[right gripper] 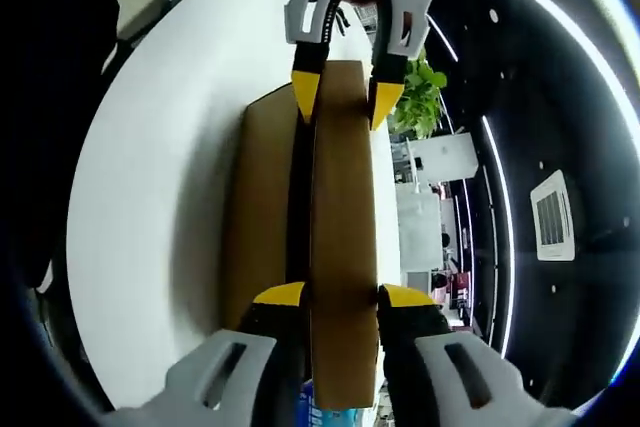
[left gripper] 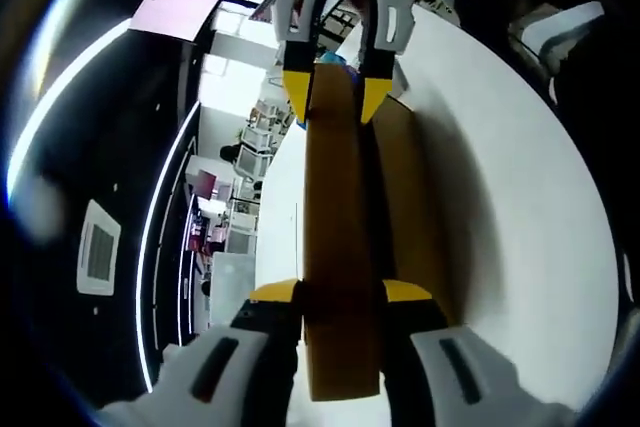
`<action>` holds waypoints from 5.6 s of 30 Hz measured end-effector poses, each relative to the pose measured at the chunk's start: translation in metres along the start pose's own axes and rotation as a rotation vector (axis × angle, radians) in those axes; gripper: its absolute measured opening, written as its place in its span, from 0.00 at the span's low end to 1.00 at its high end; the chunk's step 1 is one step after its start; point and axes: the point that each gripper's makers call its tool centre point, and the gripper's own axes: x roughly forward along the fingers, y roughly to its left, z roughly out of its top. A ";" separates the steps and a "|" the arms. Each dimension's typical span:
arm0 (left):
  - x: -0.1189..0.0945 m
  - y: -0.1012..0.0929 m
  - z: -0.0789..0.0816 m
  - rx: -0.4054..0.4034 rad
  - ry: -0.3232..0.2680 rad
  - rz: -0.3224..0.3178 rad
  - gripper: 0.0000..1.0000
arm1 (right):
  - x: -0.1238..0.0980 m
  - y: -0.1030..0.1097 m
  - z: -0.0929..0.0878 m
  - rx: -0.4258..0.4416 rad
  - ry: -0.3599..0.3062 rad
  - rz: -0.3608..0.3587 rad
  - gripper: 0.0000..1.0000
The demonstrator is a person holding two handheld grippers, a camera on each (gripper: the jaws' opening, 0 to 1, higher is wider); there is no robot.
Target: Operate the shoe box by opening the lid, removing the specified soft item, and placing it in the target area until the item is outside and the box remains undamaged.
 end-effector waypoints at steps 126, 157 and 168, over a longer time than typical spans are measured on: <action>0.020 -0.049 -0.016 0.095 0.064 0.116 0.31 | 0.017 0.049 -0.022 -0.015 0.016 -0.073 0.30; 0.031 -0.046 0.002 0.043 0.060 0.137 0.29 | 0.016 0.044 -0.041 0.060 0.015 -0.077 0.30; 0.031 -0.048 0.011 0.025 0.061 0.139 0.29 | 0.016 0.044 -0.053 0.054 0.022 -0.078 0.30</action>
